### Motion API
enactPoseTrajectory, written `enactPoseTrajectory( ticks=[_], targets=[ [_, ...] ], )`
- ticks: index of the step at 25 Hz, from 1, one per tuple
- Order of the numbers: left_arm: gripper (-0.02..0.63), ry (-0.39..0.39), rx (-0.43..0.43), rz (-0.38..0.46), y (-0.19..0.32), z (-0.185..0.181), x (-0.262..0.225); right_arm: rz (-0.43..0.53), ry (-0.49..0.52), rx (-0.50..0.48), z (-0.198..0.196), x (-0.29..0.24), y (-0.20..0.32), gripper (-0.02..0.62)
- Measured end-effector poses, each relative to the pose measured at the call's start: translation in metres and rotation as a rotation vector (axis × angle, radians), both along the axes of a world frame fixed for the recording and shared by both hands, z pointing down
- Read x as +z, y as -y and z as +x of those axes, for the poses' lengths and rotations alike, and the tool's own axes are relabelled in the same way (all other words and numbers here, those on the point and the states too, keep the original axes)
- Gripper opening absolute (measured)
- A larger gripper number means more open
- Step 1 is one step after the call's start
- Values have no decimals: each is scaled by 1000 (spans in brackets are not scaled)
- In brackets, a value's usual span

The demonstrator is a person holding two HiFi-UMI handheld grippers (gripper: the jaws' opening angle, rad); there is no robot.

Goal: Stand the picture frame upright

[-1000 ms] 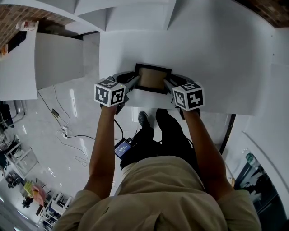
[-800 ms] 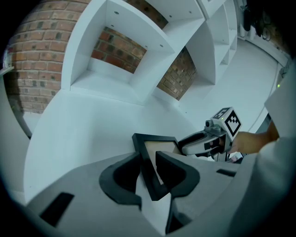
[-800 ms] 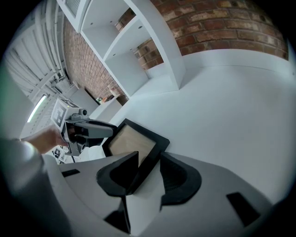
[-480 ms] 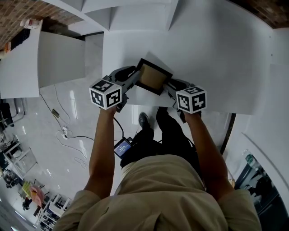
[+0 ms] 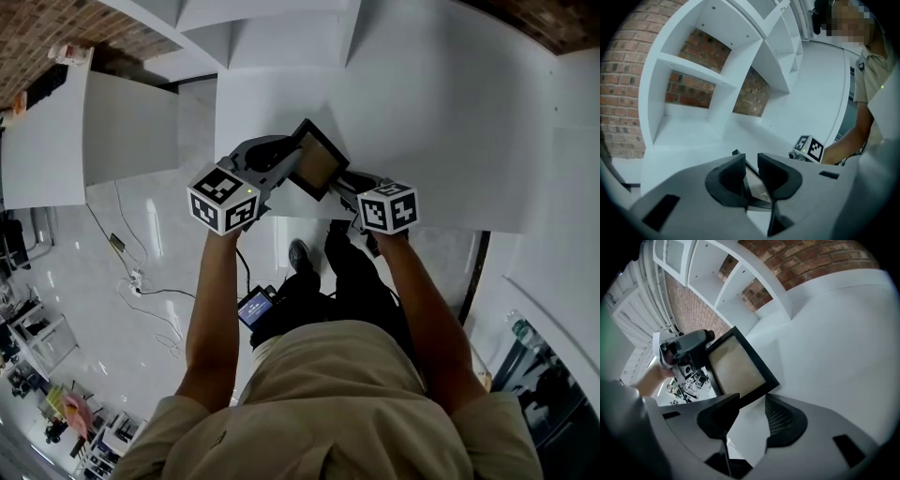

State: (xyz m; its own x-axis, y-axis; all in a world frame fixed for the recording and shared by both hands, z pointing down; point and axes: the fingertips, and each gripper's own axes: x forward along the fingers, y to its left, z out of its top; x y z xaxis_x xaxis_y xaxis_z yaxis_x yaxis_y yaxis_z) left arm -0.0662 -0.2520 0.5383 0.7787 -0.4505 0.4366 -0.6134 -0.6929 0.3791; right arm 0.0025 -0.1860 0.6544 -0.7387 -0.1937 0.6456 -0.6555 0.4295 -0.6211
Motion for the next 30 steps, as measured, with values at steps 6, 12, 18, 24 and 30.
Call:
enactPoseTrajectory(
  ticks=[6, 12, 18, 24, 30],
  targets=[
    [78, -4, 85, 90, -4, 19, -22, 4, -11, -38, -4, 0, -4, 160],
    [75, -44, 169, 119, -13, 46, -25, 16, 8, -66, -15, -3, -11, 155],
    [72, -13, 191, 158, -23, 51, -26, 20, 4, -83, -11, -3, -18, 155],
    [72, -36, 288, 180, -44, 69, -30, 58, -36, -91, 10, -1, -22, 155],
    [66, -55, 347, 222, -52, 93, -40, 79, -26, -120, -1, -3, -22, 155]
  ],
)
